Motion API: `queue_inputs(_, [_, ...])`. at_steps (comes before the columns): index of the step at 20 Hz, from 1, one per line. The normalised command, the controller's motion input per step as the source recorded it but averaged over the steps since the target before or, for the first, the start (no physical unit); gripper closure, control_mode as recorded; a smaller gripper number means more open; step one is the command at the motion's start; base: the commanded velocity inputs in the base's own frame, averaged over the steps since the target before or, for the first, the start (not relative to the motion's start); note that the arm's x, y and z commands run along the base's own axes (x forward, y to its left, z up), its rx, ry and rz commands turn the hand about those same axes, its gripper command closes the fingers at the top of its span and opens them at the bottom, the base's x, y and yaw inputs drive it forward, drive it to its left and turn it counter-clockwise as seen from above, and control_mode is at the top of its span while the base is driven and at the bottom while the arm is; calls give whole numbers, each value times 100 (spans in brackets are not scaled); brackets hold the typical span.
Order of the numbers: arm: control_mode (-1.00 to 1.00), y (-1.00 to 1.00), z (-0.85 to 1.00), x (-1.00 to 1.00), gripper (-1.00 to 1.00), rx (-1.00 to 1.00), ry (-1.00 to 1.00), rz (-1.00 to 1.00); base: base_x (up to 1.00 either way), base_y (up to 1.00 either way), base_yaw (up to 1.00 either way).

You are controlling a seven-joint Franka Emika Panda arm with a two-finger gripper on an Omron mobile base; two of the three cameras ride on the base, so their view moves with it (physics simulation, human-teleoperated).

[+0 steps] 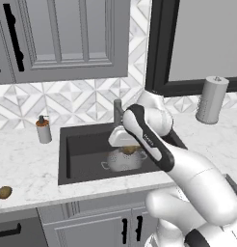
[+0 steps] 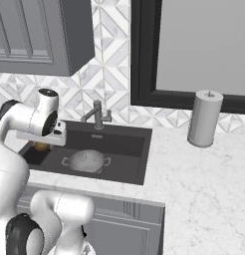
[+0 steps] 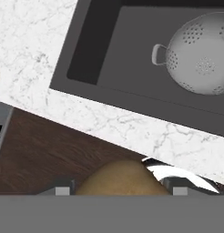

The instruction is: Put the colander in the sink, put the kiwi, kiwi in the colander, and turn on the sink faucet and pour water over the colander.

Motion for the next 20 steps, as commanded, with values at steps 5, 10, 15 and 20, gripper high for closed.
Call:
queue_inputs(5, [-100,-100,0,0,100,0,0,-5,0,0,0])
queue_inputs(10, [-100,-100,-10,24,100,0,0,-2,0,0,0])
queue_inputs(15, [-100,-86,-35,64,100,5,0,0,0,0,0])
queue_inputs(20, [-100,-46,-45,78,100,11,0,4,0,0,0])
